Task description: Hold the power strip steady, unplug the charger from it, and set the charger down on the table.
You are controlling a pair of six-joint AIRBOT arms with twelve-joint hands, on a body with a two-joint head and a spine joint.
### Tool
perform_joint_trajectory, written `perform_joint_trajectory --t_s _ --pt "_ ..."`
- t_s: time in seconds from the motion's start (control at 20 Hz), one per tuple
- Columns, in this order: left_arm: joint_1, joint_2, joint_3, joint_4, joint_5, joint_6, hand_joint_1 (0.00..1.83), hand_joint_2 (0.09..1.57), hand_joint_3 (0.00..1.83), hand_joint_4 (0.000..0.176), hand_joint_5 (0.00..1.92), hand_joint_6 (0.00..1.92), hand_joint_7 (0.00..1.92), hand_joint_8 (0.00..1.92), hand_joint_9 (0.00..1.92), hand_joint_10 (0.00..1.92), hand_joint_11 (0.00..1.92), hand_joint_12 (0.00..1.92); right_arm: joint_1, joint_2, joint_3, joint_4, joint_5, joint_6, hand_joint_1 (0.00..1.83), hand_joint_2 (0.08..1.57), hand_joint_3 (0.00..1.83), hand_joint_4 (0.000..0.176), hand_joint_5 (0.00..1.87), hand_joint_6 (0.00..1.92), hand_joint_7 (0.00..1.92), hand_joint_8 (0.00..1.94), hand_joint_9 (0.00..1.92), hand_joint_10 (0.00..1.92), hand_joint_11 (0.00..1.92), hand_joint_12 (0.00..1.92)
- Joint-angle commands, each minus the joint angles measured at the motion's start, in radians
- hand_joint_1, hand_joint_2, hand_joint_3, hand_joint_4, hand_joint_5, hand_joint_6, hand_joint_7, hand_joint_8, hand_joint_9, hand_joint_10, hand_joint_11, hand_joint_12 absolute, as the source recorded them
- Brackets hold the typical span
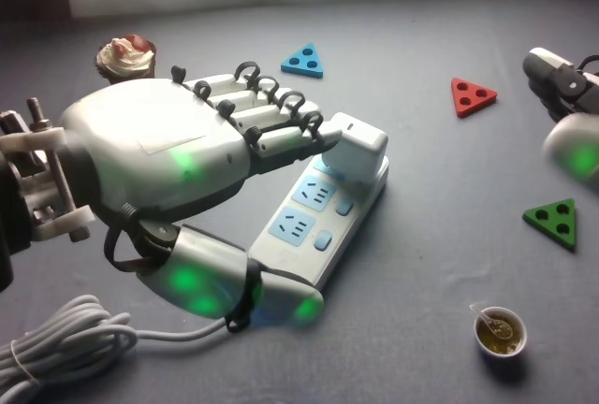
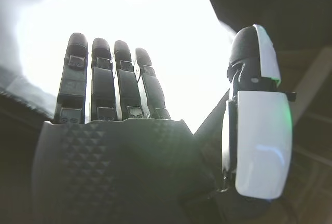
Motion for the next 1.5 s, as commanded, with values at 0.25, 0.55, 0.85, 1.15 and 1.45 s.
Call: perform_joint_trajectory --t_s 0.25,0.55,0.85,1.15,1.45 --pt "-0.018 -0.031 0.012 -0.019 -0.027 -0.001 0.0 0.87 0.01 0.0 0.06 0.02 0.03 0.01 0.02 0.01 0.01 0.0 0.054 -0.055 0.028 0.123 0.135 -0.093 0.01 0.86 0.01 0.0 0.06 0.01 0.04 0.01 0.04 0.01 0.04 0.06" --pt "-0.018 -0.1 0.062 -0.046 0.053 -0.001 0.0 0.86 0.0 0.0 0.08 0.0 0.06 0.0 0.03 0.0 0.0 0.0 0.119 -0.166 0.13 0.282 0.07 -0.267 0.0 0.87 0.01 0.0 0.05 0.0 0.04 0.0 0.05 0.01 0.04 0.06" --pt "0.012 -0.182 0.127 -0.067 0.104 -0.001 0.0 0.87 0.0 0.0 0.09 0.0 0.07 0.0 0.05 0.01 0.01 0.0 0.211 -0.229 0.201 0.348 -0.012 -0.339 0.0 0.86 0.0 0.0 0.04 0.0 0.04 0.01 0.05 0.01 0.04 0.06" --pt "0.041 -0.223 0.158 -0.086 0.104 -0.001 0.0 0.85 0.0 0.0 0.06 0.0 0.04 0.0 0.02 0.0 0.0 0.0 0.275 -0.229 0.191 0.398 -0.095 -0.394 0.06 0.87 0.0 0.0 0.02 0.0 0.02 0.0 0.04 0.0 0.04 0.06" --pt "0.048 -0.274 0.198 -0.099 0.098 -0.001 0.0 0.84 0.0 0.0 0.06 0.0 0.04 0.0 0.02 0.0 0.0 0.0 0.28 -0.236 0.229 0.386 -0.146 -0.453 0.54 1.0 0.01 0.0 0.03 0.0 0.05 0.0 0.07 0.0 0.07 0.08"
